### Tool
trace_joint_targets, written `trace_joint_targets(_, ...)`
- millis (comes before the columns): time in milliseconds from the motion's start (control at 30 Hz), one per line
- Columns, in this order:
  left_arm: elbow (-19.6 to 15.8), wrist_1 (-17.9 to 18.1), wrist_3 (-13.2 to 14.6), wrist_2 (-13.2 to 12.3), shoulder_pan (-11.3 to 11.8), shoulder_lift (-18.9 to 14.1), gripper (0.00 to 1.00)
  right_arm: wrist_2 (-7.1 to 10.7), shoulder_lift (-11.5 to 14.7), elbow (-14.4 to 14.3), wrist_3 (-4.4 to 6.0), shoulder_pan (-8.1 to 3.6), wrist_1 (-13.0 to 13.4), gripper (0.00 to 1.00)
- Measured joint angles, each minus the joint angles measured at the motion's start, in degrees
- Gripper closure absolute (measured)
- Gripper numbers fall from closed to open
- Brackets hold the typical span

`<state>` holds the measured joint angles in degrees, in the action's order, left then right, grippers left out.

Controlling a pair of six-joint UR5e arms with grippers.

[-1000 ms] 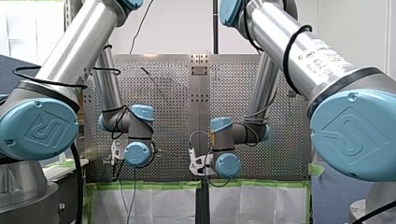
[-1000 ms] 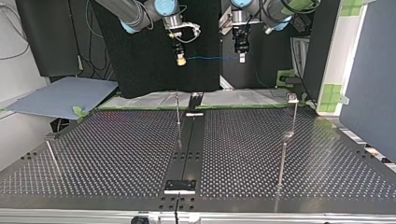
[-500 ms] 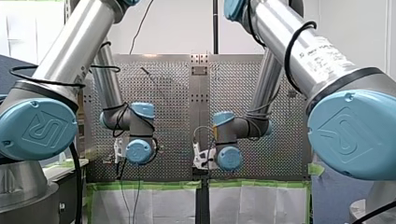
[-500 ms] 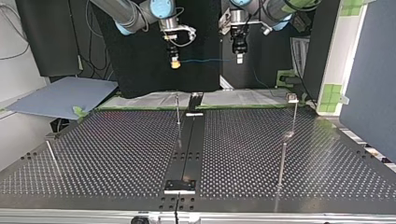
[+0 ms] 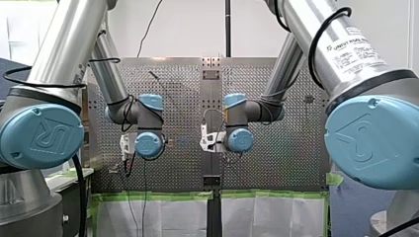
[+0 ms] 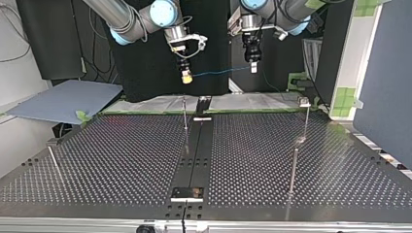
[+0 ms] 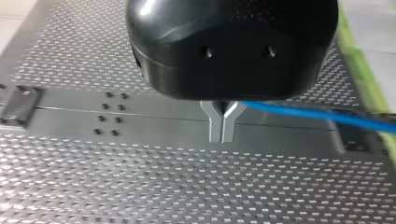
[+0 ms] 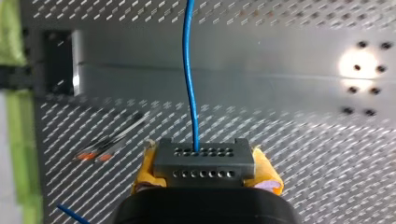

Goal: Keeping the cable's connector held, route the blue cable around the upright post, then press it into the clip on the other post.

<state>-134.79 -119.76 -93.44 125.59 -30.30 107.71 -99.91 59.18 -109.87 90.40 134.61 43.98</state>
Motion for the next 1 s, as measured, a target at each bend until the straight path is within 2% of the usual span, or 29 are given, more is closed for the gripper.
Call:
trace_joint_targets(200,3.2,-3.7,-0.1,0.1,0.8,-3.7,1.00,3.20,3.2,3.0,0.29,-0.01,-3.2,1.00)
trace_joint_targets(400,7.0,-7.5,0.1,0.8,1.6,-7.5,1.00,6.48,6.7,6.5,1.24,-0.01,-6.7,1.00)
trace_joint_targets(500,8.9,-9.5,0.2,1.5,2.0,-9.5,1.00,7.42,8.5,8.2,1.78,0.00,-8.3,1.00)
trace_joint_targets(800,13.7,-14.3,0.1,3.2,3.3,-14.2,1.00,8.06,14.0,13.9,2.26,-0.03,-11.6,1.00)
trace_joint_targets(1000,16.9,-17.5,0.9,3.6,4.1,-17.4,1.00,9.08,14.9,16.0,2.81,-0.23,-12.0,1.00)
